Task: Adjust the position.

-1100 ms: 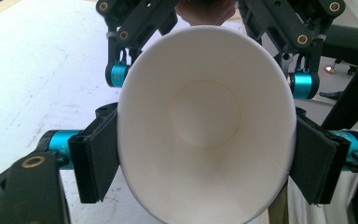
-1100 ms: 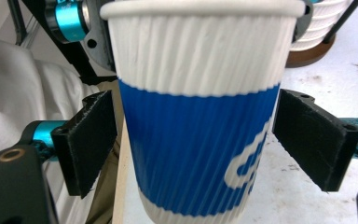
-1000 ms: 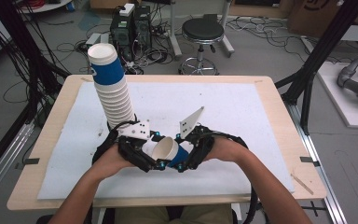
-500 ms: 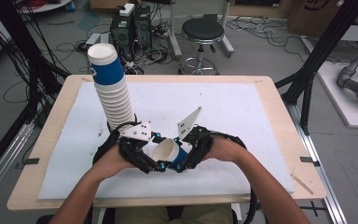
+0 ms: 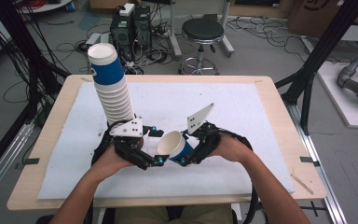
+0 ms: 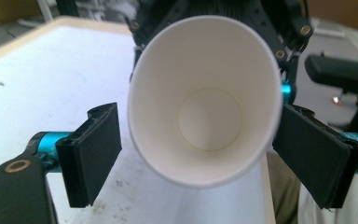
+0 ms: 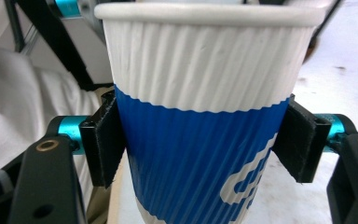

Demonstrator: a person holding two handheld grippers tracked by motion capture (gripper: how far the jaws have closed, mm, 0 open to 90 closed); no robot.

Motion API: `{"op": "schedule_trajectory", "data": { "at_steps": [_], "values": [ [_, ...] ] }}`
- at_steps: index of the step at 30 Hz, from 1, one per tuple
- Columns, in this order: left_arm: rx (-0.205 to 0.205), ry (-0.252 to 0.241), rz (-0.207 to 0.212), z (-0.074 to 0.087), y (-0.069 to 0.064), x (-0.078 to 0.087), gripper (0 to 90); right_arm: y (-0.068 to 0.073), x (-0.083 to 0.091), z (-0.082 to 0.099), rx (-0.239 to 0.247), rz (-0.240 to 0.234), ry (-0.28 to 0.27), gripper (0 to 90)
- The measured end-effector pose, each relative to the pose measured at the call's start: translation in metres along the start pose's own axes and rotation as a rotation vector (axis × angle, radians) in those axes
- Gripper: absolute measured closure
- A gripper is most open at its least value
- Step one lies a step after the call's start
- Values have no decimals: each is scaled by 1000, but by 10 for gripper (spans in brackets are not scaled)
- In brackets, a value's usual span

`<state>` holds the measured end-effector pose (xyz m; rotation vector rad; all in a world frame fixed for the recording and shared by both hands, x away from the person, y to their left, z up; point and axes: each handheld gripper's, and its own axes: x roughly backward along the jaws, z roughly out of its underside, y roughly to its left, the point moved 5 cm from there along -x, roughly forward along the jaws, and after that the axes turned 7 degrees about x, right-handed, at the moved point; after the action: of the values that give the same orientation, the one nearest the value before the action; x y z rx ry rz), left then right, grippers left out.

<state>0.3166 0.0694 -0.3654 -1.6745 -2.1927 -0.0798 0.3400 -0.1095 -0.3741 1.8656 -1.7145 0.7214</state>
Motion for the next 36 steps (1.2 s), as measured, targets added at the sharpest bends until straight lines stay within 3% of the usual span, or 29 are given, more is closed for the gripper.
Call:
{"op": "schedule_trajectory", "data": {
  "at_steps": [2,6,11,15,24,28,32,36],
  "values": [
    [5,-40,-18,0,3,4,154,-3,6,4,-16,25,-22,269],
    [66,-113,-59,10,13,11,153,-8,20,11,-46,91,-85,268],
    [97,-131,-105,24,19,15,153,-13,34,21,-84,171,-142,268],
    [86,-147,-134,30,22,21,153,-16,45,31,-119,244,-185,268],
    [53,-203,-127,31,19,26,157,-18,67,52,-167,387,-282,268],
    [43,-212,-114,31,16,25,157,-16,74,63,-203,455,-294,268],
    [46,-213,-110,31,14,24,157,-17,77,71,-229,488,-307,268],
    [52,-214,-118,31,13,26,157,-18,78,71,-223,496,-311,268]
  ]
}}
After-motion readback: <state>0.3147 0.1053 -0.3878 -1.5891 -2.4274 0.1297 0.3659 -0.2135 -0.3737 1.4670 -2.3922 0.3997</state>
